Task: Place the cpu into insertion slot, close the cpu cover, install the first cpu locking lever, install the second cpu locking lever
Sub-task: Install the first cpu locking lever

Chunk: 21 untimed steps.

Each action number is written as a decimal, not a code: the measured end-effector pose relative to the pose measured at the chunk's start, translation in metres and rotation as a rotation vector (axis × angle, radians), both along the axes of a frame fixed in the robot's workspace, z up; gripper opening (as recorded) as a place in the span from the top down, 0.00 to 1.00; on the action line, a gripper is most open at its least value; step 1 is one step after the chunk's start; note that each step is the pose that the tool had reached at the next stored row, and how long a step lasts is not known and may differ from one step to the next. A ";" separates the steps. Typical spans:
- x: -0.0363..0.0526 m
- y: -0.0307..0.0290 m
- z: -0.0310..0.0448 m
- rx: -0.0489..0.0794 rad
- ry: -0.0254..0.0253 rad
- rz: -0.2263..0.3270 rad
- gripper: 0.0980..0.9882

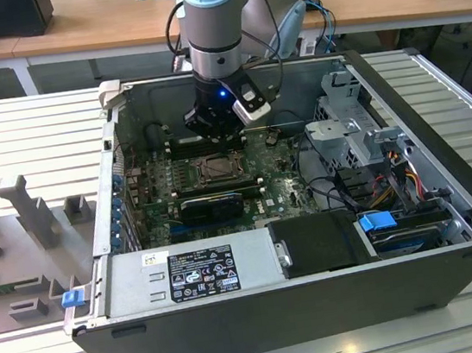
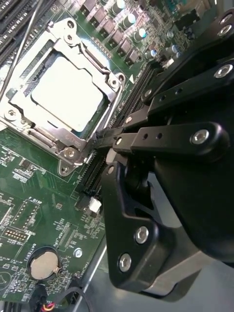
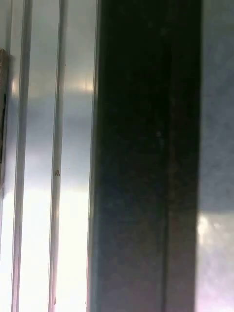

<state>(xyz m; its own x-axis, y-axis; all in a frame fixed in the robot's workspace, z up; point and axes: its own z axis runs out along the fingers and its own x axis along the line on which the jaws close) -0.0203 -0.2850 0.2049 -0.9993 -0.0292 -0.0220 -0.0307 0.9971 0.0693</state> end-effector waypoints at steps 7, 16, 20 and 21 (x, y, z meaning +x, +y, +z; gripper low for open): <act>0.0010 0.0002 -0.0030 -0.007 0.0001 0.000 0.99; 0.0010 -0.0035 0.0182 0.018 0.0000 0.000 0.99; 0.0010 -0.0072 0.0182 0.018 0.0000 0.000 0.99; 0.0010 -0.0077 0.0182 0.018 -0.0001 0.000 0.99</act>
<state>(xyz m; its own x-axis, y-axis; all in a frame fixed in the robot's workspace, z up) -0.0193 -0.2928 0.2231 -0.9993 -0.0289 -0.0226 -0.0307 0.9957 0.0875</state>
